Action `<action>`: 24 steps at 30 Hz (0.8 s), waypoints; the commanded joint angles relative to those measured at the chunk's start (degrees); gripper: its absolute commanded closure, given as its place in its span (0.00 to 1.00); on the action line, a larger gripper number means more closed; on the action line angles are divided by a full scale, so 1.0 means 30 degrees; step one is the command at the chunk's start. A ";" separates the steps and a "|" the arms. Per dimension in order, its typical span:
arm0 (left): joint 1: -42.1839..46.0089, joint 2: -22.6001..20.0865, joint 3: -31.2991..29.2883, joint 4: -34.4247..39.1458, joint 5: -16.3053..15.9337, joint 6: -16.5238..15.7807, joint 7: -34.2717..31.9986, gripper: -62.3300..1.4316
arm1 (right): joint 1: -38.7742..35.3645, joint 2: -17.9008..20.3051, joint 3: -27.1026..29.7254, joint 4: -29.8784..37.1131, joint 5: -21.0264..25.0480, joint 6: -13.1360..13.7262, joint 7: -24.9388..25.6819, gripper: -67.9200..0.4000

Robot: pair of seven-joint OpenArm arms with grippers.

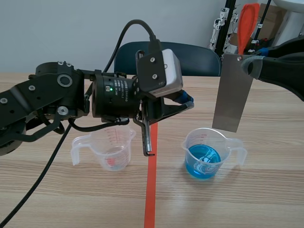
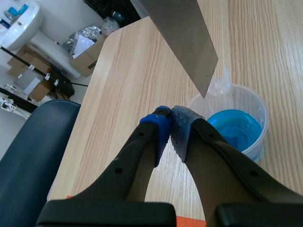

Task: Do the redox reaction experiment. lower the plate into the blue solution

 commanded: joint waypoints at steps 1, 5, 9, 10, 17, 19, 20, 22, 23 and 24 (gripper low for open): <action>0.0255 -0.0357 -0.0007 0.0240 -0.0277 0.0124 -0.0444 0.93 | 0.0423 0.0175 0.0430 0.0262 0.0408 0.0233 0.0350 0.99; 0.1166 -0.1217 -0.0335 0.0240 -0.0277 0.0168 -0.1355 0.93 | 0.0415 -0.0117 0.0430 0.0262 0.0401 0.0233 -0.0029 0.99; 0.2339 -0.2040 -0.1209 0.0270 -0.0386 0.0182 -0.2113 0.93 | 0.0328 -0.0342 0.0430 0.0262 0.0277 0.0233 -0.0240 0.99; 0.2688 -0.2295 -0.1501 0.0277 -0.0670 0.0182 -0.2375 0.93 | 0.0306 -0.0372 0.0430 0.0262 0.0277 0.0233 -0.0219 0.99; 0.5304 -0.4189 -0.3694 0.1049 -0.2076 0.0182 -0.4087 0.93 | 0.0262 -0.0532 0.0430 0.0262 0.0270 0.0233 -0.0313 0.99; 0.6113 -0.4677 -0.4277 0.1151 -0.2076 0.0182 -0.4685 0.93 | 0.0262 -0.0663 0.0430 0.0248 0.0262 0.0233 -0.0517 0.99; 0.6572 -0.4918 -0.4590 0.1151 -0.2076 0.0189 -0.5056 0.93 | 0.0262 -0.0750 0.0430 0.0248 0.0262 0.0233 -0.0648 0.99; 0.7512 -0.5362 -0.5224 0.1151 -0.2076 0.0379 -0.5843 0.93 | 0.0262 -0.0882 0.0430 0.0248 0.0262 0.0233 -0.0860 0.99; 0.7941 -0.5544 -0.5501 0.1151 -0.2076 0.0568 -0.6222 0.93 | 0.0262 -0.0940 0.0430 0.0240 0.0262 0.0233 -0.0947 0.99; 0.8502 -0.5756 -0.5865 0.1151 -0.2076 0.0692 -0.6732 0.93 | 0.0262 -0.1020 0.0430 0.0226 0.0262 0.0233 -0.1064 0.99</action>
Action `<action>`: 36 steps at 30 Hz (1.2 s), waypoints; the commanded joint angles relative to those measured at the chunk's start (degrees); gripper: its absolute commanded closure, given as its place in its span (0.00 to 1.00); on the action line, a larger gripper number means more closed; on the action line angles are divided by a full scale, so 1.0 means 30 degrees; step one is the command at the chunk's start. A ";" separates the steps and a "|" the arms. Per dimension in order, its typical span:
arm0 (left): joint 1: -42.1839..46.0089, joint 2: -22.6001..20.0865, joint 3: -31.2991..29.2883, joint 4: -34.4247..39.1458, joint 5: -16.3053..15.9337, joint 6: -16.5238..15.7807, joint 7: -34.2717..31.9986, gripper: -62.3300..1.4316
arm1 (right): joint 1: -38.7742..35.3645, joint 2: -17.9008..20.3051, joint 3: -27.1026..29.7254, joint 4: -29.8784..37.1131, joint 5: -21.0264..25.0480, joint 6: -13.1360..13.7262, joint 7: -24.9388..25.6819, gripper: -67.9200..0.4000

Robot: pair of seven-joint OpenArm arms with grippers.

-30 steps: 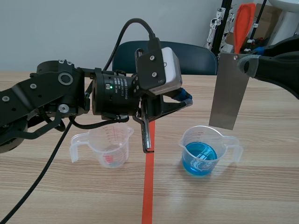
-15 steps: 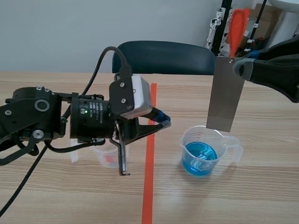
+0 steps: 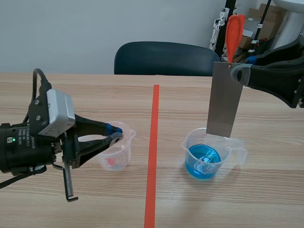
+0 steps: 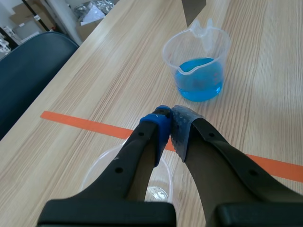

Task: Do the redox reaction experiment. lower the plate into the blue solution

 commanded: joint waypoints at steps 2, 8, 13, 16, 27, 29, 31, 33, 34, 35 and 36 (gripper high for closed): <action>0.1268 -0.0474 -0.0962 0.0328 -0.0204 0.0160 -0.1341 0.93 | 0.0262 -0.0036 0.0408 0.0226 0.0270 0.0226 0.0087 0.99; 0.4138 -0.0838 -0.2849 0.0306 -0.0197 0.0197 -0.3038 0.93 | 0.0211 -0.0262 0.0408 0.0066 0.0182 0.0226 0.0000 0.99; 0.6470 -0.0831 -0.3840 0.0306 -0.0189 0.1326 -0.4619 0.93 | 0.0168 -0.0874 0.0408 -0.0627 -0.0153 0.0226 -0.0058 0.99; 0.7825 -0.0823 -0.4262 0.0299 -0.0189 0.1676 -0.5581 0.93 | 0.0168 -0.1355 0.0408 -0.1100 -0.0233 0.0226 -0.0197 0.99; 1.1460 0.0117 -0.6040 -0.0998 0.0022 0.3133 -0.8794 0.93 | 0.0109 -0.2958 0.0408 -0.2455 -0.1020 0.0226 -0.0838 0.99; 1.1672 0.0430 -0.6295 -0.1814 0.0087 0.3162 -0.9457 0.93 | -0.0022 -0.3162 0.0408 -0.2667 -0.1100 0.0226 -0.0838 0.99; 1.1788 0.0678 -0.6499 -0.2812 0.0430 0.3169 -1.0346 0.93 | -0.0109 -0.3373 0.0408 -0.2790 -0.1399 0.0226 -0.0831 0.99; 1.1941 0.0918 -0.6652 -0.3876 0.0838 0.3191 -1.1628 0.93 | -0.0146 -0.3585 0.0408 -0.2863 -0.1807 0.0226 -0.0838 0.99; 1.2029 0.1020 -0.6739 -0.4386 0.1115 0.3337 -1.2313 0.93 | -0.0153 -0.3687 0.0408 -0.2892 -0.1887 0.0226 -0.0838 0.99; 1.2043 0.1144 -0.6812 -0.4845 0.1370 0.3577 -1.2968 0.93 | -0.0153 -0.3789 0.0408 -0.2943 -0.1960 0.0226 -0.0838 0.99; 1.2196 0.1253 -0.6885 -0.5326 0.1566 0.3745 -1.3559 0.93 | -0.0153 -0.3891 0.0408 -0.3009 -0.1967 0.0226 -0.0838 0.99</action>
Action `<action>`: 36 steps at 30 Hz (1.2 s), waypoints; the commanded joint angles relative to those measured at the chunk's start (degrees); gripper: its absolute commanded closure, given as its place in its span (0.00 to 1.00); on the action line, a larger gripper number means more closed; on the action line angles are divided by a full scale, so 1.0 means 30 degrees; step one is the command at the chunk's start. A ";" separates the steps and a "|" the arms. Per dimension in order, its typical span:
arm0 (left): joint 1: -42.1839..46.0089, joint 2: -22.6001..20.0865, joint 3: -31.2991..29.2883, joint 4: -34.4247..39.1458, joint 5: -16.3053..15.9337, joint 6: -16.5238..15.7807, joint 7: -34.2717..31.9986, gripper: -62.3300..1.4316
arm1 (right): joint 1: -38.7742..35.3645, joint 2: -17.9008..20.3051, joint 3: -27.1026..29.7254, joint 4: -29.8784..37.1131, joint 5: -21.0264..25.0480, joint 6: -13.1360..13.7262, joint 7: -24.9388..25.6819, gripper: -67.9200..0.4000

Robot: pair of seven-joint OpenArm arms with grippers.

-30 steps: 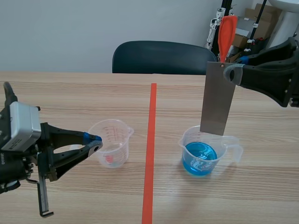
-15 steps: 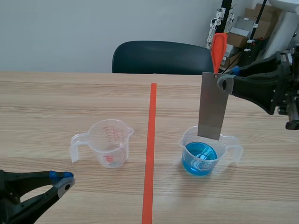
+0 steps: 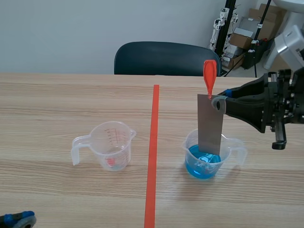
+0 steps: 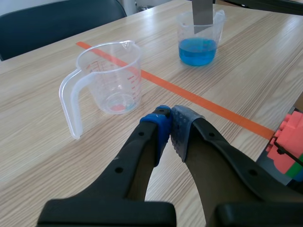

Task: Do the redox reaction experiment. lower the plate into the blue solution

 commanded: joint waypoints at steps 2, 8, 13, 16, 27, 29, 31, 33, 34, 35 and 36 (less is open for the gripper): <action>0.0408 0.0313 -0.0168 -0.0590 0.0270 0.0554 -0.1851 0.93 | 0.0313 -0.0226 0.0408 -0.0087 0.0124 0.0233 0.0415 0.99; 0.1144 0.0940 -0.0525 -0.2215 0.0845 0.1821 -0.6280 0.93 | 0.0306 -0.1173 0.0401 -0.0998 -0.0699 0.0233 0.0423 0.99; 0.1348 0.1632 -0.0721 -0.2739 0.2681 0.3315 -0.7000 0.93 | 0.0306 -0.1938 0.0401 -0.1953 -0.1457 0.0233 0.0474 0.99; 0.1348 0.2098 -0.0721 -0.2943 0.2798 0.3388 -0.7000 0.88 | 0.0306 -0.2193 0.0401 -0.2280 -0.1909 0.0233 0.0685 0.99; 0.1348 0.3446 -0.0721 -0.2929 0.2645 0.3381 -0.7000 0.03 | -0.0539 -0.2295 0.0408 -0.2331 -0.4473 0.0233 0.3249 0.99; 0.1348 0.3694 -0.0721 -0.2929 0.2594 0.3381 -0.7000 0.03 | -0.0648 -0.2331 0.0408 -0.2331 -0.4728 0.0233 0.3402 0.99; 0.1348 0.3898 -0.0721 -0.2929 0.2586 0.3388 -0.7000 0.03 | -0.0823 -0.2353 0.0408 -0.2331 -0.5158 0.0233 0.3745 0.99; 0.1341 0.4000 -0.0721 -0.2929 0.2586 0.3388 -0.7000 0.03 | -0.0991 -0.2346 0.0408 -0.2331 -0.5639 0.0146 0.4291 0.99; 0.1341 0.4044 -0.0721 -0.2929 0.2601 0.3373 -0.7000 0.03 | -0.1078 -0.2346 0.0408 -0.2331 -0.5778 0.0058 0.4459 0.99; 0.1341 0.4051 -0.0721 -0.2929 0.2601 0.3373 -0.7000 0.03 | -0.1173 -0.2346 0.0408 -0.2331 -0.5974 -0.0124 0.4692 0.99; 0.1341 0.4051 -0.0721 -0.2929 0.2601 0.3373 -0.7000 0.03 | -0.1239 -0.2346 0.0408 -0.2331 -0.6215 -0.0226 0.4947 0.99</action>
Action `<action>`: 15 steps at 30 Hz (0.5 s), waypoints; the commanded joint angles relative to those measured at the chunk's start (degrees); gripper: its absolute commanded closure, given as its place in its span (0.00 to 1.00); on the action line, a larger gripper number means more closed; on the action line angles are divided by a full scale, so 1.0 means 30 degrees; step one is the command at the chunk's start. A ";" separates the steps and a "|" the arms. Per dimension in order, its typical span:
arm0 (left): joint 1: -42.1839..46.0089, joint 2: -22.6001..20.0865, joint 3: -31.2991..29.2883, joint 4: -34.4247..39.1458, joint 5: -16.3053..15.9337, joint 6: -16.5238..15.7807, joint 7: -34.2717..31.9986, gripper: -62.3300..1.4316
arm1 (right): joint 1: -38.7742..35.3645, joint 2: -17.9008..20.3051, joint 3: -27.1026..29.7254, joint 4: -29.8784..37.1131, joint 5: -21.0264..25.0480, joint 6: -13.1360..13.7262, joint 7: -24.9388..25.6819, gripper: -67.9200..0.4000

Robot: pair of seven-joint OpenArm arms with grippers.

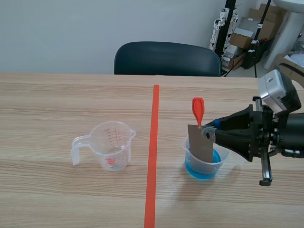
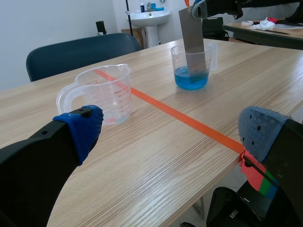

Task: Do the redox reaction experiment. lower the plate into the blue solution

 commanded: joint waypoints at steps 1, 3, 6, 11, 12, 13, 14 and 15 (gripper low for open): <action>0.0095 -0.0058 -0.0051 0.0277 -0.0124 0.0022 -0.0873 0.03 | 0.0102 0.0058 0.0401 0.0262 -0.0087 -0.0131 0.0699 0.99; 0.0095 -0.0058 -0.0051 0.0277 -0.0117 0.0022 -0.0873 0.03 | 0.0087 0.0058 0.0401 0.0262 -0.0284 -0.0466 0.0809 0.99; 0.0095 -0.0058 -0.0051 0.0277 -0.0124 0.0029 -0.0873 0.03 | 0.0087 0.0066 0.0401 0.0262 -0.0299 -0.0852 0.0860 0.99; 0.0102 0.0087 -0.0051 0.0335 -0.0131 0.0029 -0.0873 0.03 | 0.0087 0.0058 0.0401 0.0233 -0.0335 -0.1545 0.0882 0.99; 0.0102 0.0117 -0.0051 0.0408 -0.0124 0.0022 -0.0873 0.03 | 0.0087 0.0058 0.0401 0.0226 -0.0452 -0.1596 0.0947 0.99; 0.0109 0.0117 -0.0051 0.0517 -0.0117 0.0022 -0.0873 0.03 | 0.0087 0.0051 0.0401 0.0226 -0.0561 -0.1617 0.1020 0.99; 0.0124 0.0102 -0.0051 0.0627 -0.0124 0.0022 -0.0873 0.03 | 0.0087 0.0051 0.0401 0.0226 -0.0583 -0.1719 0.1042 0.99; 0.0146 0.0102 -0.0051 0.0758 -0.0124 0.0022 -0.0873 0.03 | 0.0087 0.0051 0.0401 0.0226 -0.0583 -0.1931 0.1071 0.99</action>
